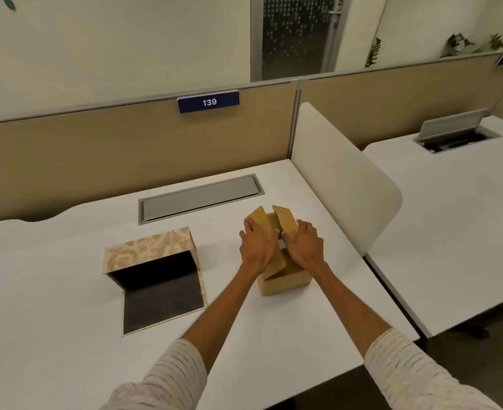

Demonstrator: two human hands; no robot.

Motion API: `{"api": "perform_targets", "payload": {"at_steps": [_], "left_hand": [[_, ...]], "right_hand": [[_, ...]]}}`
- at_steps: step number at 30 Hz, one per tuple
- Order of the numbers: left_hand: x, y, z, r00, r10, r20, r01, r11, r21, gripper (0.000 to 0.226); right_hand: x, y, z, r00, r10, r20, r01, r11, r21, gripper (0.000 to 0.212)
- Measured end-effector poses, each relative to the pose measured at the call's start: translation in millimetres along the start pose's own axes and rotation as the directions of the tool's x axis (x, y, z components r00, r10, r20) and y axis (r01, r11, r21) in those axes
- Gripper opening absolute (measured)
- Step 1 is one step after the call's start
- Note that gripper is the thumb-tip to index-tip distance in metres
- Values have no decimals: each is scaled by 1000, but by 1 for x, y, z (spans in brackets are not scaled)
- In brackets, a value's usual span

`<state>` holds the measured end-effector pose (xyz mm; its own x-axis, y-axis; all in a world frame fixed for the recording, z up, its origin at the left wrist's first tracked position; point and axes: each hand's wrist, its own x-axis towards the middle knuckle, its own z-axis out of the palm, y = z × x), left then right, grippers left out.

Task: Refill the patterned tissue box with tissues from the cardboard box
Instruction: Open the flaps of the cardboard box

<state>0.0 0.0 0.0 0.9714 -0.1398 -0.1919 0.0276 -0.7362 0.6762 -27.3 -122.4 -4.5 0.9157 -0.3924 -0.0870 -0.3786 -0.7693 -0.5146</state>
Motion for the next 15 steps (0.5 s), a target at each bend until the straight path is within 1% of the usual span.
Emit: {"api": "perform_targets", "payload": {"at_steps": [2, 4, 7, 9, 11, 14, 15], "left_hand": [[3, 5, 6, 997, -81, 13, 82, 996, -19, 94], [5, 4, 10, 989, -145, 19, 146, 988, -41, 95], [7, 1, 16, 984, -176, 1, 176, 982, -74, 91], [8, -2, 15, 989, -149, -20, 146, 982, -119, 84], [7, -9, 10, 995, -94, -31, 88, 982, -165, 72], [2, -25, -4, 997, -8, -79, -9, 978, -206, 58], [0, -31, -10, 994, 12, -109, -36, 976, -215, 55]], "right_hand": [[4, 2, 0, 1000, 9, 28, -8, 1000, -24, 64], [6, 4, 4, 998, -9, 67, 14, 998, -69, 64], [8, 8, 9, 993, -44, 110, 56, 992, -114, 59], [11, 11, 8, 993, -59, 99, 69, 993, -97, 54], [14, 14, 4, 995, -87, 56, 91, 994, -58, 48], [22, 24, -10, 985, -156, -75, 156, 988, 0, 38], [25, 28, -15, 980, -166, -112, 167, 986, -1, 38]]}}
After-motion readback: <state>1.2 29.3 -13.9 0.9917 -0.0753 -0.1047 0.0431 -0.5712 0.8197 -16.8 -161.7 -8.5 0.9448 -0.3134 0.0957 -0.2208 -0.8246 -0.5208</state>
